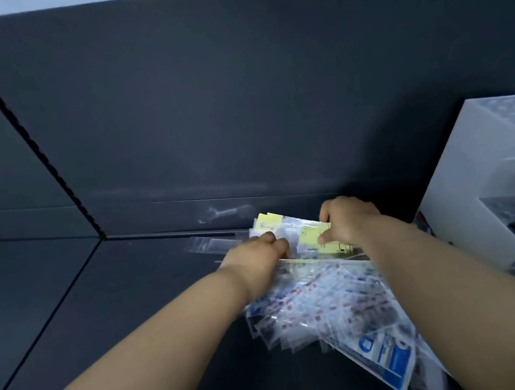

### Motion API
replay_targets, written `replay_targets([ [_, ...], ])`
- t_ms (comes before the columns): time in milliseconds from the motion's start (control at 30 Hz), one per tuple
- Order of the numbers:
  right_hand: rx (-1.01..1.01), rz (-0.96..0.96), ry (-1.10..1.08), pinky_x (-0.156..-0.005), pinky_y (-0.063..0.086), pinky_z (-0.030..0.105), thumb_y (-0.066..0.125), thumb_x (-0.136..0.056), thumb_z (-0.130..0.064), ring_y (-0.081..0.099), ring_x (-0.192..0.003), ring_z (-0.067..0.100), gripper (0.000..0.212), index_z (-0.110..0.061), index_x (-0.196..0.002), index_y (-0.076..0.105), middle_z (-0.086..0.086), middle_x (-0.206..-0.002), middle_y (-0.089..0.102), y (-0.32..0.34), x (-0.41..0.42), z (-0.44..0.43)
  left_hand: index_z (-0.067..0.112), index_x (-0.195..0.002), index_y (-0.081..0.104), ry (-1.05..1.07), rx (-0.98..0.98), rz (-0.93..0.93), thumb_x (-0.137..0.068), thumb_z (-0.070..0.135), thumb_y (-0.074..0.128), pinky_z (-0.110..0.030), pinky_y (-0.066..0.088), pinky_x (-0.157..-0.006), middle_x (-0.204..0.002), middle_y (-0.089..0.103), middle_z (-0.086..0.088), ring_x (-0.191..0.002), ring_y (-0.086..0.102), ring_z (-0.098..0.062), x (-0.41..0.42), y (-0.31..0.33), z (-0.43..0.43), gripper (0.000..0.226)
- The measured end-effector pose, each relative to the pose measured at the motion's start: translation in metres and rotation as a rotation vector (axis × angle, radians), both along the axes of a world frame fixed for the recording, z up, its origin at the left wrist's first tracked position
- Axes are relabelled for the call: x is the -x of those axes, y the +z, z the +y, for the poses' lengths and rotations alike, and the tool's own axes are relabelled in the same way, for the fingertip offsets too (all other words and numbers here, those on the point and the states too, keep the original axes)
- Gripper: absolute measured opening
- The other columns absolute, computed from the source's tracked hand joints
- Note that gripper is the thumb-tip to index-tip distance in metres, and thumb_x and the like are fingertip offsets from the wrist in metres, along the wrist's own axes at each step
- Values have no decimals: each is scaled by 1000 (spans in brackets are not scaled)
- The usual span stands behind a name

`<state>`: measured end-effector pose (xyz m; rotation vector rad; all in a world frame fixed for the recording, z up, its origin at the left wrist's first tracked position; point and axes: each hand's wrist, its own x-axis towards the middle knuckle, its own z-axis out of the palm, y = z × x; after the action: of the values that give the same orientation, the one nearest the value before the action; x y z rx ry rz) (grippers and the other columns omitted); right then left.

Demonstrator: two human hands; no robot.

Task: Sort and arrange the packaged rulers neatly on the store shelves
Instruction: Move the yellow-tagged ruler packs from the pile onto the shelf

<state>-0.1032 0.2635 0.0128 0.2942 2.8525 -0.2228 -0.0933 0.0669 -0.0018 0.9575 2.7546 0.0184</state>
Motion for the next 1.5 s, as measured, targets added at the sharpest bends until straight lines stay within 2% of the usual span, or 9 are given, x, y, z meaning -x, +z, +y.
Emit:
replay_targets([
  [167,126,124,-22,-78,49,30,59,-91,-30,62,-89,22,7,-23,-91,61,0,-97,65,4,2,8,27,-141,33,-4,-7,17,-84,-5,46,-30,41,-74,-125,51,-3,-111,51,-24,-7,13,3,67],
  [333,25,312,21,-66,44,31,37,-101,-24,56,-77,24,15,-20,-99,50,1,-90,58,10,-7,16,28,-141,33,5,28,37,-83,-7,43,-30,41,-66,-114,58,-2,-98,57,-23,-4,20,7,68],
  [533,231,318,61,-76,51,34,42,-97,-13,61,-86,26,22,-23,-106,59,3,-94,61,18,-18,16,33,-133,47,-83,-7,179,-93,12,49,-32,34,-97,-130,51,5,-122,46,-20,-1,9,9,45],
  [700,326,97,170,-79,47,26,48,-94,-9,58,-88,17,21,-16,-104,66,-1,-94,61,10,-33,1,29,-125,56,-192,-16,436,-94,25,49,-39,4,-114,-158,5,-2,-145,0,-24,-8,-1,8,31],
  [867,486,93,64,-62,47,19,48,-97,-16,63,-73,16,19,-9,-99,65,6,-93,68,7,-36,3,16,-126,40,-139,132,314,-91,10,46,-34,34,-89,-123,56,-6,-111,53,-29,-14,2,10,36],
  [967,211,140,20,-89,51,37,54,-92,-15,62,-103,31,22,-6,-110,63,13,-114,65,-1,-22,20,19,-130,31,-128,89,338,-83,0,48,-33,32,-92,-120,58,-3,-110,52,-25,-14,-2,1,53],
  [1200,-111,13,51,-95,45,36,67,-84,-30,52,-115,25,41,-21,-122,53,2,-125,54,-4,-22,15,28,-144,28,-166,72,244,-89,12,52,-34,21,-108,-142,43,2,-133,36,-20,-20,-2,-20,63],
  [1333,-20,120,4,-85,50,35,51,-93,-20,60,-99,26,13,-19,-103,60,4,-109,64,6,-20,13,26,-143,31,-118,44,226,-90,9,48,-35,20,-110,-144,41,1,-134,34,-21,-20,-13,-14,58],
  [1500,163,211,59,-71,48,31,46,-94,-14,60,-84,22,18,-20,-90,63,1,-93,62,20,-31,21,25,-135,41,-116,15,366,-90,22,51,-39,17,-112,-140,37,-1,-132,29,-21,-19,-19,-3,46],
])
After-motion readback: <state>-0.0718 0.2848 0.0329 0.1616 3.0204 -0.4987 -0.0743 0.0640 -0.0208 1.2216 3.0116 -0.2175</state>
